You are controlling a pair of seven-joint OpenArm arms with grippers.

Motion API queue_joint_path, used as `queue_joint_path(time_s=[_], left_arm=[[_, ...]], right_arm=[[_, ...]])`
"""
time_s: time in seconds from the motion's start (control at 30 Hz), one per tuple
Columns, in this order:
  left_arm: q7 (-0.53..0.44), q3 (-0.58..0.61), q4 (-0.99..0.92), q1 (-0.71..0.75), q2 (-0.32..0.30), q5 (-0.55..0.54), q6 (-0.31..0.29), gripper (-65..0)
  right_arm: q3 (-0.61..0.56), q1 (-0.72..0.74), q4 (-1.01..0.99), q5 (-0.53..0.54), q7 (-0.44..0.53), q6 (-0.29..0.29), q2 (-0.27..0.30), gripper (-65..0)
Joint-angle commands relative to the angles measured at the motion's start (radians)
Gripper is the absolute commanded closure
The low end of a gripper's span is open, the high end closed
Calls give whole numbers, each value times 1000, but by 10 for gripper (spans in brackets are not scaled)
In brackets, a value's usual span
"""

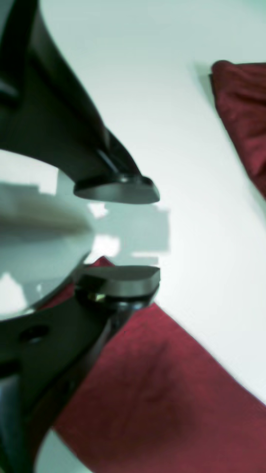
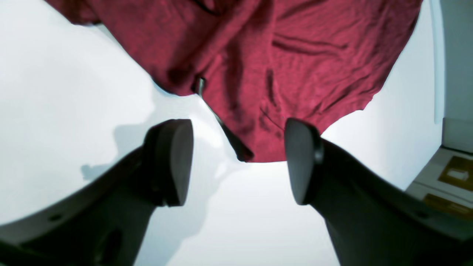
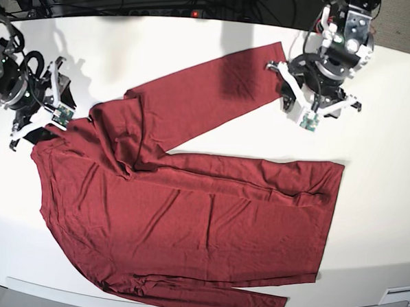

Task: Fold the T-shirt properly
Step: 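Open both grippers and lift them away from the shirt, then move the left gripper to the sleeve cuff and grasp it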

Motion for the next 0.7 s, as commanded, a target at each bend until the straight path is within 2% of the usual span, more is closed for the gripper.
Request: queue_joint_path(time_s=[0.0, 0.13, 0.2, 0.33, 0.37, 0.4, 0.43, 0.5, 0.57, 0.67], left_arm=[[-18, 30, 18, 5, -17, 29, -3, -268], [-7, 218, 18, 11, -90, 227, -2, -268], [13, 328, 18, 11, -115, 349, 20, -268], [70, 524, 28, 11, -143, 598, 237, -268], [109, 561, 35, 11, -143, 654, 282, -268], [139, 583, 44, 9, -154, 681, 293, -268], [190, 587, 49, 5, -160, 689, 322, -268], [276, 587, 53, 5, -160, 693, 323, -268], [287, 587, 53, 5, -161, 673, 323, -268], [282, 587, 53, 5, -166, 550, 322, -268]], right_arm=[[8, 9, 15, 1, 17, -7, 29, -388], [8, 8, 15, 1, 18, -7, 30, -388], [8, 9, 15, 1, 15, -7, 31, -388], [8, 9, 15, 1, 15, -7, 31, -388], [8, 9, 15, 1, 15, -7, 31, -388], [8, 9, 15, 1, 15, -7, 30, -388], [8, 9, 15, 2, 16, -7, 30, -388], [8, 9, 14, 1, 3, -7, 30, -388], [8, 9, 14, 2, 5, -7, 30, -388], [8, 9, 15, 2, 4, -7, 30, -388]])
